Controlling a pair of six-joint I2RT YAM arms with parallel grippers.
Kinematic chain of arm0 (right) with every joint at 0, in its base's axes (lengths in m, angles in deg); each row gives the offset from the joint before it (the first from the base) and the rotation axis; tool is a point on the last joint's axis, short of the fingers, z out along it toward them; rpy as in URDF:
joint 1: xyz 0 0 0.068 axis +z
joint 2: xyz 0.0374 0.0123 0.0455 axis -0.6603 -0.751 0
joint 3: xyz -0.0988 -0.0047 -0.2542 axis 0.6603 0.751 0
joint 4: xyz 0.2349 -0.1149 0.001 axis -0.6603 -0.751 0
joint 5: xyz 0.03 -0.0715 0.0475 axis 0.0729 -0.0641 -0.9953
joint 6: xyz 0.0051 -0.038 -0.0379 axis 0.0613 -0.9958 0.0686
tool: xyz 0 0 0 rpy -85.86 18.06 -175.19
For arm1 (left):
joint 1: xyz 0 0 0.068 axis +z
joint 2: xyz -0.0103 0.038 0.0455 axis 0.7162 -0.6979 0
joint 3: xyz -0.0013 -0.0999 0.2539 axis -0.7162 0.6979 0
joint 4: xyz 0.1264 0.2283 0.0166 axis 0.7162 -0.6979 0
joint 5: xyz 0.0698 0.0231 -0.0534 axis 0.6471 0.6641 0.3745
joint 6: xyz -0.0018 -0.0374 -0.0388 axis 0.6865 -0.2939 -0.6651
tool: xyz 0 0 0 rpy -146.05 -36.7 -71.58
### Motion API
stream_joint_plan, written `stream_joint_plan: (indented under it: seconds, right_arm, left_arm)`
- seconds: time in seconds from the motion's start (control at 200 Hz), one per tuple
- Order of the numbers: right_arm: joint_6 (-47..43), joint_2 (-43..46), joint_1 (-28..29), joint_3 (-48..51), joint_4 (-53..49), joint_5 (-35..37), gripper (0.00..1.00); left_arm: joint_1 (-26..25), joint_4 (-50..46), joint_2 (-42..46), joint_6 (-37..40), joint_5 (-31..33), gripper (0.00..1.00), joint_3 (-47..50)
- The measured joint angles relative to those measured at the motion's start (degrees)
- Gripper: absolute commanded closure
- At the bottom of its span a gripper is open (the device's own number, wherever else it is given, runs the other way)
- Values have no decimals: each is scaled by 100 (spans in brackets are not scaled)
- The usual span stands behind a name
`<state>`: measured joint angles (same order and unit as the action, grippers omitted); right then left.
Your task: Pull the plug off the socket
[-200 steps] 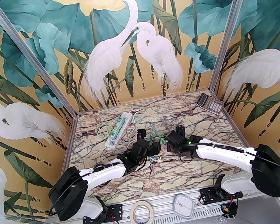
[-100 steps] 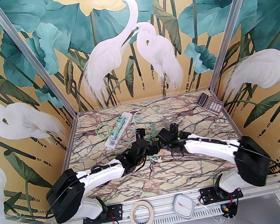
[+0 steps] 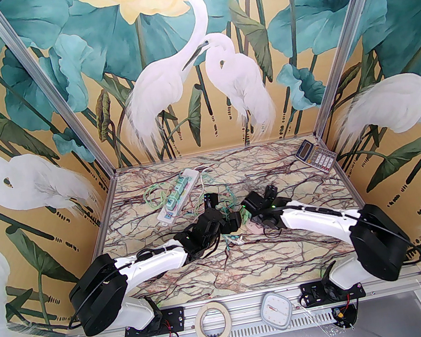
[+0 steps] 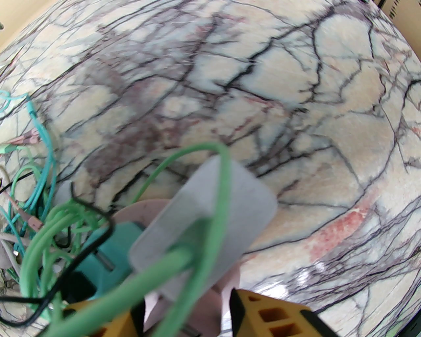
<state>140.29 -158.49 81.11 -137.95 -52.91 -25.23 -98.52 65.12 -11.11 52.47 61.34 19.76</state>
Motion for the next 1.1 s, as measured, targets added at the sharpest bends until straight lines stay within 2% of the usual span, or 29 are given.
stream_joint_plan:
  seconds: [0.075, 0.19, 0.4, 0.52, 0.615, 0.795, 0.975, 1.1]
  right_arm:
    - [-48, -13, -42, 31, 90, -55, 48]
    - [-223, -96, -44, -9, 149, -70, 55]
    - [-1095, -177, -101, -168, 142, -103, 61]
    - [-1853, -170, -363, -238, 162, -348, 61]
    - [-2496, -168, -785, -306, 251, -660, 65]
    - [-3298, -170, -1451, -457, 326, -1132, 64]
    - [-3814, -170, -1513, -468, 319, -1349, 63]
    - [-4030, -177, -1519, -509, 271, -1451, 58]
  left_arm:
    - [0, -2, 0, 42, -66, 0, 0]
    - [0, 2, 0, 85, -260, 0, 0]
    - [-101, 103, 42, 55, -656, 0, 205]
    - [-205, 107, 63, -33, -752, 0, 354]
    - [-245, 103, 66, -131, -776, 0, 398]
    - [-334, 44, 87, -184, -772, 0, 385]
    - [-411, -52, 190, -179, -769, 0, 378]
    - [-560, -63, 238, -155, -750, 1, 369]
